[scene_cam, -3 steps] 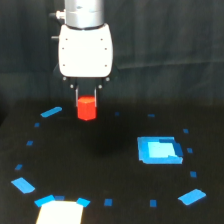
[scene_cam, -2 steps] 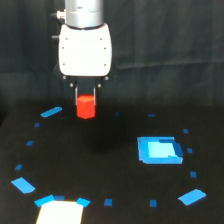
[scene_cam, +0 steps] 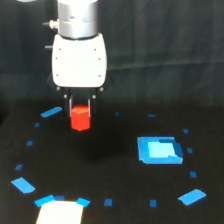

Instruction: Pick up the red object from the table

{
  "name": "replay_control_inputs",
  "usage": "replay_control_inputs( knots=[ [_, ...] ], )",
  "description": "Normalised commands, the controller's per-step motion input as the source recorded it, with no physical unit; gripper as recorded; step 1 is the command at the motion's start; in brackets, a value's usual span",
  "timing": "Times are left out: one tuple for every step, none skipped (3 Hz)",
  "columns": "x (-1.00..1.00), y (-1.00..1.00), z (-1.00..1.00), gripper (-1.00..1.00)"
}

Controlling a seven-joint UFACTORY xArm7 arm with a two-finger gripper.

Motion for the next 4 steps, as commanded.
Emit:
replay_control_inputs(
  knots=[
    [-0.56,-1.00,-0.32,-1.00],
    [0.34,1.00,-0.39,-0.86],
    [0.62,1.00,0.88,-1.00],
    [0.15,1.00,0.14,-1.00]
  ],
)
